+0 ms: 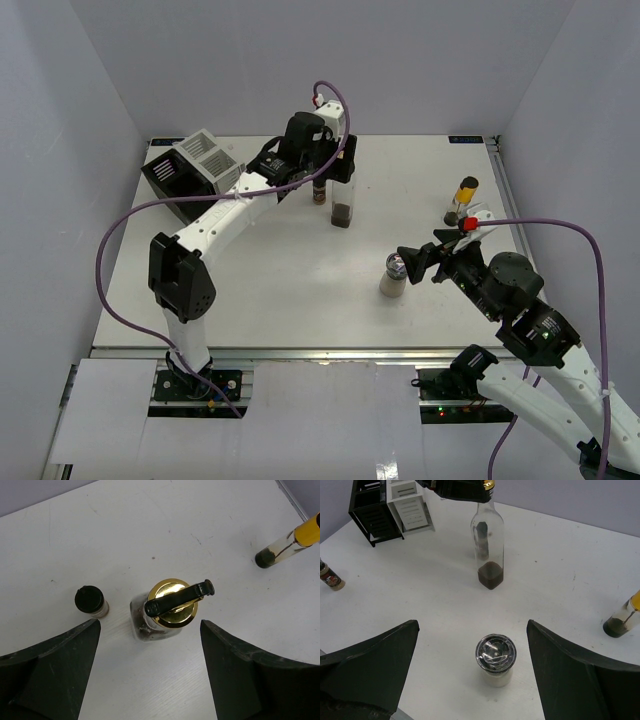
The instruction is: Organize the condiment bottles
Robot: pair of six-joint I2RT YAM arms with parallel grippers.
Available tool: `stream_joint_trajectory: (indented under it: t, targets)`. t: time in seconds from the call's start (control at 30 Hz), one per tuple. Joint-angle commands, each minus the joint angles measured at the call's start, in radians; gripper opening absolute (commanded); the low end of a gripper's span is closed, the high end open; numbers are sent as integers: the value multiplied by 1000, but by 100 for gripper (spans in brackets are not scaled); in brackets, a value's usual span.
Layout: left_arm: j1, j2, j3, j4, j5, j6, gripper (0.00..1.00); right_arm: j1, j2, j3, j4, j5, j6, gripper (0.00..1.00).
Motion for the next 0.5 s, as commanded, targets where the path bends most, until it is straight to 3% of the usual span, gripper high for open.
stream_joint_trajectory:
  t: [0.0, 0.33, 0.47]
  targets:
    - [-7, 29, 77, 12, 28, -3, 91, 1, 6, 25, 40, 10, -15, 95]
    - [-16, 162, 229, -23, 11, -9, 79, 2, -3, 16, 43, 19, -21, 95]
    - [-22, 163, 214, -16, -20, -10, 61, 3, -14, 4, 50, 27, -24, 95]
